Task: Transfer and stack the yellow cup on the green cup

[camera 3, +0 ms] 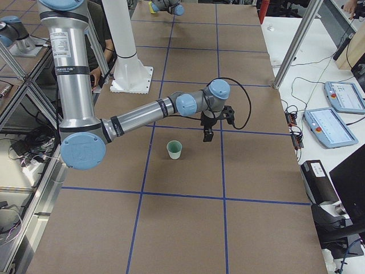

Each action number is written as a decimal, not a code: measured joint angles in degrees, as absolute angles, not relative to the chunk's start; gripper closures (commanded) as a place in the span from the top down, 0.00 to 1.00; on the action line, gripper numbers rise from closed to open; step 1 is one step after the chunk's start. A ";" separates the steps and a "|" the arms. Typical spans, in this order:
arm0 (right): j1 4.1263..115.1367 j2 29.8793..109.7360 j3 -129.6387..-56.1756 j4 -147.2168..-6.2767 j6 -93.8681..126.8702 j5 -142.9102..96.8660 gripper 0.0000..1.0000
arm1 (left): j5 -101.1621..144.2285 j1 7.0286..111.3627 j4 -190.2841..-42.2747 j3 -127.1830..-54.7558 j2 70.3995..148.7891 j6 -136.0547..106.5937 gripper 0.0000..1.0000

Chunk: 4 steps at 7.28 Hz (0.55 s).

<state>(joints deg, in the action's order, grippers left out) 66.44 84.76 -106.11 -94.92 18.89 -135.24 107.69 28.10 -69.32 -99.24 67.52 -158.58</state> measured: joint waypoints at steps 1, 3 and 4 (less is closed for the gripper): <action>66.29 84.77 -106.07 -94.92 18.89 -135.26 1.00 | 110.06 26.80 -69.34 -98.63 67.41 -159.78 0.99; 65.96 84.71 -106.01 -94.92 18.92 -135.31 1.00 | 112.95 24.99 -69.48 -96.74 67.23 -160.89 0.99; 65.78 84.69 -106.01 -94.92 18.95 -135.38 1.00 | 113.44 24.57 -69.78 -95.49 67.13 -161.10 0.99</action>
